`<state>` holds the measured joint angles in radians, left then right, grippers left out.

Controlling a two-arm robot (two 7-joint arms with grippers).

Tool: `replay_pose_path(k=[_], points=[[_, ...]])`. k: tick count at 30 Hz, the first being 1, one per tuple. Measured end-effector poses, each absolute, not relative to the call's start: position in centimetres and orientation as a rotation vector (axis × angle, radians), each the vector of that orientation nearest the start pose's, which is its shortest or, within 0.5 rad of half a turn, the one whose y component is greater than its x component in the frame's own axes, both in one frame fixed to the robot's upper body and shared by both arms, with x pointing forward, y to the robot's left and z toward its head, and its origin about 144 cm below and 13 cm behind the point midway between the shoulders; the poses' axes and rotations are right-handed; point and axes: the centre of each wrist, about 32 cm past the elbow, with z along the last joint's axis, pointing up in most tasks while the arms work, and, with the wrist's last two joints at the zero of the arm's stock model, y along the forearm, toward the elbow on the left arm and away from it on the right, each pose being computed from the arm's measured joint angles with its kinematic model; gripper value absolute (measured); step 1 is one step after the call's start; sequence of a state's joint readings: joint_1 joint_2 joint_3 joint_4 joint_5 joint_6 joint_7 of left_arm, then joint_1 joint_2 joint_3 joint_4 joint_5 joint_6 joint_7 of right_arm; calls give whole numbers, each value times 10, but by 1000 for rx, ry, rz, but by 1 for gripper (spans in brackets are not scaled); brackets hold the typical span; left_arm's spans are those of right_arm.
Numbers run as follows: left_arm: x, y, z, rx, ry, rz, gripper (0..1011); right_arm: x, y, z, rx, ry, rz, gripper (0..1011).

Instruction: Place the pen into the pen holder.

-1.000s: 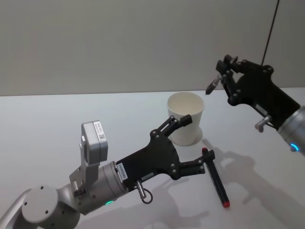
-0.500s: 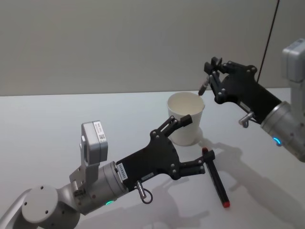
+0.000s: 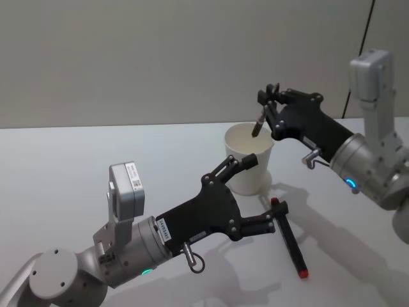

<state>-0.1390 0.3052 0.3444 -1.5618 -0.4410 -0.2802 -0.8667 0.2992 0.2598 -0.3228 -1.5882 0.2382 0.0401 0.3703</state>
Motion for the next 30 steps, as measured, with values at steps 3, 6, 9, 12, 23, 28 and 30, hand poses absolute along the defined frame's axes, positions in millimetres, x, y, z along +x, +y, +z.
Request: replay_pose_path(k=[3,6,9,12,23,28,30], points=[[481,213,1169,-243,-211,390,1001,524,-198,1235,47,-191,-879,129],[481,213,1169,-243,-211,390,1001,527,-195,1234,41,-175,-872,129],[481,213,1169,-243,-211,390,1001,529,-192,1233,36,-162,-866,129],[481,213,1169,-243,-211,390,1001,531,-190,1232,33,-153,-861,129],[481,213,1169,-243,-211,390,1001,535,-186,1231,27,-134,-850,236],[481,213,1169,-243,-211,390,1001,536,-184,1231,25,-129,-848,368],[481,213,1169,-243,-211,390,1001,536,-184,1231,24,-127,-847,469]])
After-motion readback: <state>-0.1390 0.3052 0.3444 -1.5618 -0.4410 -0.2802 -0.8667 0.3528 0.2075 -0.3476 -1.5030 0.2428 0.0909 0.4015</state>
